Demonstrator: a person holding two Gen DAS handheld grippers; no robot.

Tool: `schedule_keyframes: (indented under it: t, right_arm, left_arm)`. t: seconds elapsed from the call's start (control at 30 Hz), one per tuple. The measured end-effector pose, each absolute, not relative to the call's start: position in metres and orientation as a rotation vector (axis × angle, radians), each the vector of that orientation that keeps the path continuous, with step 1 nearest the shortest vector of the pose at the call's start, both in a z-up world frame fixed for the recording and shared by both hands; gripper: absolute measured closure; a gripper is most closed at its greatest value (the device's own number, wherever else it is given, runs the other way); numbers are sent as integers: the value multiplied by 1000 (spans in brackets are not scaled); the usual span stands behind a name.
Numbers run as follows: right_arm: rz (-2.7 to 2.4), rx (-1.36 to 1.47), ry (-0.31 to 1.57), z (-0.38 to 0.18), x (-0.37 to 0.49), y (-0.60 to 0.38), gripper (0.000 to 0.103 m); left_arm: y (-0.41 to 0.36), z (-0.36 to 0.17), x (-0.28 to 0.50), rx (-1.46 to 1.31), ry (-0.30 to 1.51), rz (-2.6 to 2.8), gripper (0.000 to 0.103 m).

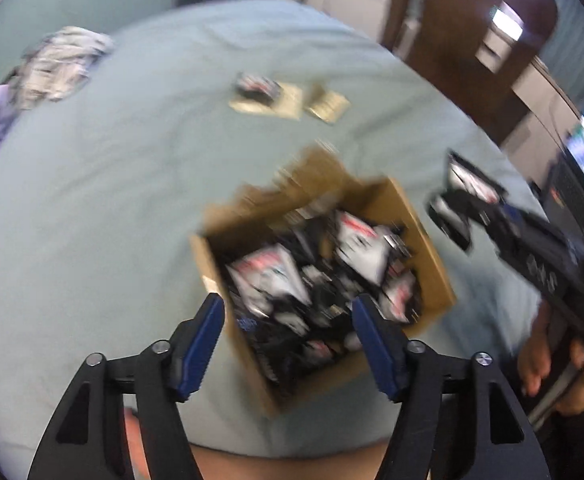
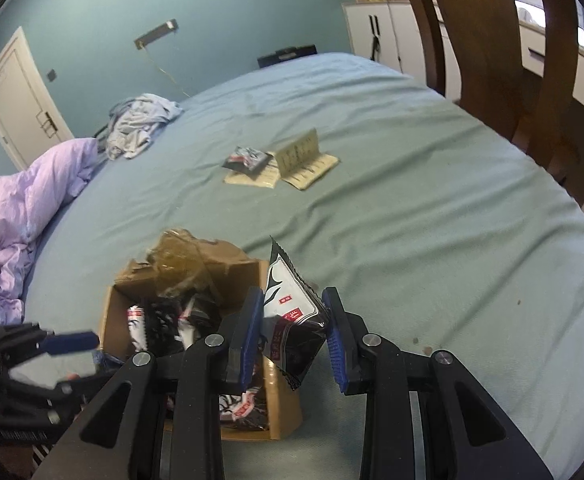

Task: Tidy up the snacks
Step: 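Release both packets into the box from the left and right tools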

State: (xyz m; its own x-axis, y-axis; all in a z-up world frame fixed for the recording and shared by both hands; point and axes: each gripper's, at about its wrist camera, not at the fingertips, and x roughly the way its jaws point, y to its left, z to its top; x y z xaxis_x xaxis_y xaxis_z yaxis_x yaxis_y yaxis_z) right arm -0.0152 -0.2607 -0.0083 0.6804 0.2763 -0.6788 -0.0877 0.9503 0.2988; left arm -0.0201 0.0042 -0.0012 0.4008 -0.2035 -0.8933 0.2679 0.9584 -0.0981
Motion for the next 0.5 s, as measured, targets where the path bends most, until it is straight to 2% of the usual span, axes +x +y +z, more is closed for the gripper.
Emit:
schedule_keyframes:
  t: [0.2, 0.5]
  right_arm:
    - [257, 184, 722, -3, -23, -243, 75]
    - [224, -15, 707, -23, -8, -203, 73]
  left_arm:
    - [34, 10, -12, 12, 1036, -120, 31]
    - [55, -5, 3, -100, 1105, -80, 31]
